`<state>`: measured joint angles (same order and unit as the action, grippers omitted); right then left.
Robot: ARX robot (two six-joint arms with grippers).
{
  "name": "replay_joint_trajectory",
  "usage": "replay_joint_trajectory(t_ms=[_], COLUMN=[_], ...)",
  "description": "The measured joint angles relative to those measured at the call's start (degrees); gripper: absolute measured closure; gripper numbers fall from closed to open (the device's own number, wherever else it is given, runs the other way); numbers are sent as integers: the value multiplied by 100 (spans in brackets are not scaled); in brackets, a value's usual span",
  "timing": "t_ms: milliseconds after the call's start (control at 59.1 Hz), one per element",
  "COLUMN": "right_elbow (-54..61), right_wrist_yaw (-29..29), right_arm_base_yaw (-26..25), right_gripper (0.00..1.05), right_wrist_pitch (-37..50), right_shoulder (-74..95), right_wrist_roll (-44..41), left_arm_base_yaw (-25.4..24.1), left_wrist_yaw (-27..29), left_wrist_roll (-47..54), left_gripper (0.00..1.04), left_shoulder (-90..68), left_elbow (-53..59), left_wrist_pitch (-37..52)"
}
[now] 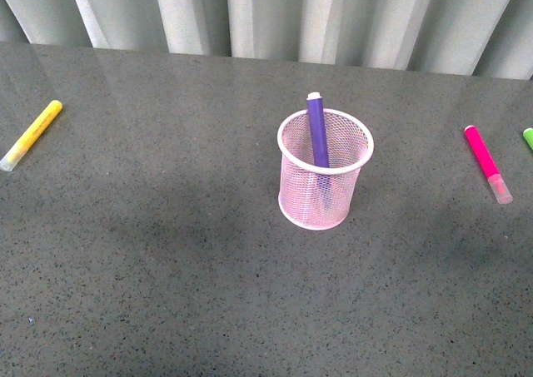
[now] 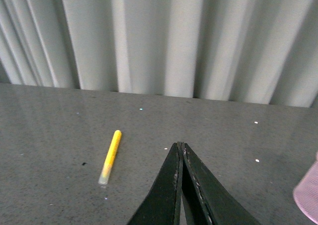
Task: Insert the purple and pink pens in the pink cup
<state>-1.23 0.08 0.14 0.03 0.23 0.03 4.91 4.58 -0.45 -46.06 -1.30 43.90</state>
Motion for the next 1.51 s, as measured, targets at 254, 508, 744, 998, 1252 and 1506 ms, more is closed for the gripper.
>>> replay_joint_trajectory(t_ms=[254,508,744,998,1252,1506], right_elbow=[0,0,0,0,0,0], right_wrist_yaw=[-2,0,0,0,0,0], right_arm_base_yaw=[0,0,0,0,0,0], right_gripper=[7,7,7,7,7,7], right_wrist_pitch=[0,0,0,0,0,0], right_shoulder=[0,0,0,0,0,2], right_wrist_roll=[0,0,0,0,0,0], left_arm_base_yaw=[-474,-476,-476,-476,-476,-476], left_wrist_yaw=[-439,-442,-442,-442,-439,-457], left_wrist_roll=[2,2,2,2,4,0], left_gripper=[101,101,101,101,101,100], left_shoulder=[1233,2164,2754,3241,3860,4581], left_elbow=[81,83,83,83,76,79], left_wrist_pitch=[-1080,-1943,-2516,-3003,-3676,-4387])
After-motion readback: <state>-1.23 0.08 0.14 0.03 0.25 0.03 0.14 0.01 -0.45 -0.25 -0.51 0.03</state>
